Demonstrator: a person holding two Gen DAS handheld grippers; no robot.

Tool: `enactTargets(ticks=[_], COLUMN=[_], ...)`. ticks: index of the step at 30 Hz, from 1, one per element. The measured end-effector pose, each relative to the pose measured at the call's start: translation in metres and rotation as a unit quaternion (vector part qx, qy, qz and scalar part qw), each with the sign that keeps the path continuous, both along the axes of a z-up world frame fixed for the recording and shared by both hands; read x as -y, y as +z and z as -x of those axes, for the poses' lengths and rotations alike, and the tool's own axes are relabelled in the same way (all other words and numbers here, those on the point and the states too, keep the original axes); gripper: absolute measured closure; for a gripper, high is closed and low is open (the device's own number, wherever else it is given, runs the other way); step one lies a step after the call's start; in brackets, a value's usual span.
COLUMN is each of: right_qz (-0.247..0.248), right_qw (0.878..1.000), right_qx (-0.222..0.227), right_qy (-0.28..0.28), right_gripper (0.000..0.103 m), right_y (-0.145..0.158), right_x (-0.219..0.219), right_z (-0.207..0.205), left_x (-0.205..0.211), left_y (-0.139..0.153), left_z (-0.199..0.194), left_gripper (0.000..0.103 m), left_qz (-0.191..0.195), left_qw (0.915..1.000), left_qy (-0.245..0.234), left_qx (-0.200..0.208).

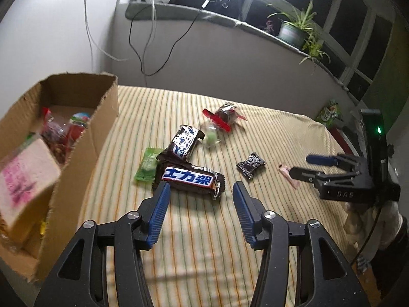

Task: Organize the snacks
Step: 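Move both grippers back over the remaining snacks on the bed, then grasp a Snickers bar with the left gripper while the right grasps the pink candy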

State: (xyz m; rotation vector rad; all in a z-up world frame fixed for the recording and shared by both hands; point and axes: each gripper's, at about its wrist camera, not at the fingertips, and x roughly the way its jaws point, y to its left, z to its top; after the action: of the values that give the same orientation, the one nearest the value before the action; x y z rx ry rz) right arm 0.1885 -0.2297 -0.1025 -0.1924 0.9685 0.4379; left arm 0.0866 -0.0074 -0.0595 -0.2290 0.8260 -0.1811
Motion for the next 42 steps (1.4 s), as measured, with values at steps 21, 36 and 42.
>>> enactTargets(ticks=[21, 36, 42], right_qz=[-0.003, 0.039, 0.032], right_qw=[1.000, 0.999, 0.999], right_qx=[-0.011, 0.013, 0.009], right_qy=[0.005, 0.029, 0.028], right_gripper=[0.043, 0.082, 0.083], right_y=[-0.019, -0.023, -0.019], right_x=[0.007, -0.006, -0.007], right_z=[-0.003, 0.003, 0.007], left_x=[0.020, 0.002, -0.004], left_y=[-0.034, -0.031, -0.023], left_z=[-0.044, -0.032, -0.020], left_gripper=[0.040, 0.076, 0.076], left_qz=[-0.057, -0.067, -0.057], left_qw=[0.9962, 0.9963, 0.9973], left_qy=[0.044, 0.036, 0.036], left_qx=[-0.048, -0.039, -0.030])
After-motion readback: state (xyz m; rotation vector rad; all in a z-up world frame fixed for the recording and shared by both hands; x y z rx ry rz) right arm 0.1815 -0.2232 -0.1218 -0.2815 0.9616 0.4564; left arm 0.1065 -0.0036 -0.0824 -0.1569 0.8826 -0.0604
